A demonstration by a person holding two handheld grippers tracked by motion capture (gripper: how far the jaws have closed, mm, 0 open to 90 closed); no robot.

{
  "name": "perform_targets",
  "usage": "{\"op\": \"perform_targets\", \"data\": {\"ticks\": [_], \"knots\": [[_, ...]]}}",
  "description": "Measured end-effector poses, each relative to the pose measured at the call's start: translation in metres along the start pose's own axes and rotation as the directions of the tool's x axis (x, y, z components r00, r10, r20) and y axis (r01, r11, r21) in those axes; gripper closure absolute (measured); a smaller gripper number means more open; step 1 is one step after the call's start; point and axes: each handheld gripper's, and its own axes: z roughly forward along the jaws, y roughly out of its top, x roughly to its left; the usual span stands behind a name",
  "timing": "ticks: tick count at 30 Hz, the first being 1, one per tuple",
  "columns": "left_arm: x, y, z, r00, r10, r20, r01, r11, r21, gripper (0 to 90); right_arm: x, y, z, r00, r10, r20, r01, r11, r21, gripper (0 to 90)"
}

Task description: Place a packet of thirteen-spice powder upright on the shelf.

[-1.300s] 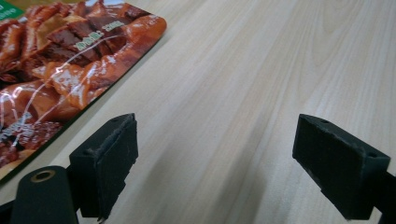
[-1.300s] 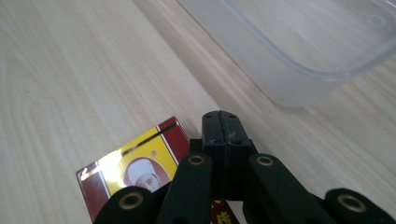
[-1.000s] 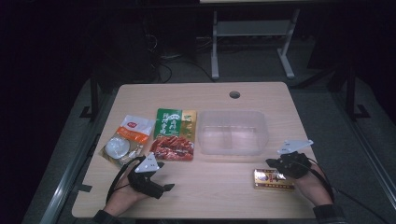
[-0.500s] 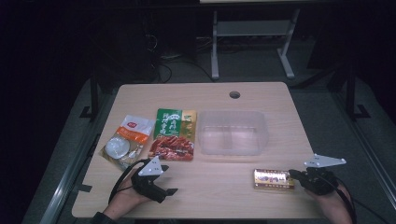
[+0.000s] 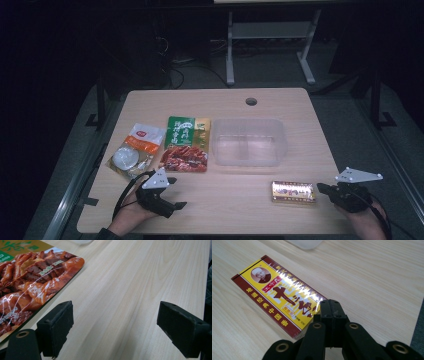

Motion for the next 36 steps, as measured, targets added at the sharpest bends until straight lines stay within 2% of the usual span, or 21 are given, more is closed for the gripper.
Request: {"op": "perform_targets", "data": {"ticks": [5,7,13,18,20,23,29,32,36], "knots": [[-0.002,-0.001,0.0,1.0,-0.006,-0.001,0.006,1.0,0.007,13.4,-0.003,-0.003,0.003,1.0,-0.006,0.002,0.006,1.0,0.019,90.0],[-0.002,-0.001,-0.001,1.0,0.005,0.002,-0.005,0.9999,0.015,13.4,-0.006,-0.004,0.002,1.0,0.006,-0.004,-0.006,1.0,0.026,90.0],[-0.002,-0.002,-0.002,1.0,0.001,0.008,-0.001,0.9999,0.012,13.4,-0.001,-0.005,0.014,0.998,0.005,-0.063,-0.001,0.998,0.066,90.0],[-0.003,-0.003,-0.001,0.9998,-0.001,0.021,0.0,0.9999,0.017,13.4,0.002,0.0,0.02,0.9958,-0.002,-0.092,0.008,0.998,0.061,90.0],[-0.005,-0.002,0.001,0.9996,-0.001,0.027,0.0,0.9999,0.013,13.4,0.006,0.004,0.023,0.9941,-0.019,-0.107,0.025,0.998,0.062,90.0],[-0.007,-0.001,0.002,0.9995,0.008,0.03,-0.009,0.9999,0.013,13.4,0.015,0.012,0.028,0.9903,-0.049,-0.131,0.057,0.997,0.058,90.0],[-0.009,0.0,0.002,0.9994,0.013,0.031,-0.014,0.9998,0.013,13.4,0.03,0.023,0.037,0.977,-0.109,-0.183,0.121,0.991,0.051,90.0],[-0.008,0.0,0.003,0.9993,0.017,0.032,-0.018,0.9997,0.015,13.4,0.036,0.027,0.04,0.9729,-0.113,-0.202,0.125,0.991,0.048,90.0],[-0.009,0.001,0.006,0.9988,0.022,0.043,-0.023,0.9996,0.018,13.4,0.044,0.032,0.043,0.9655,-0.14,-0.22,0.153,0.987,0.045,90.0]]}}
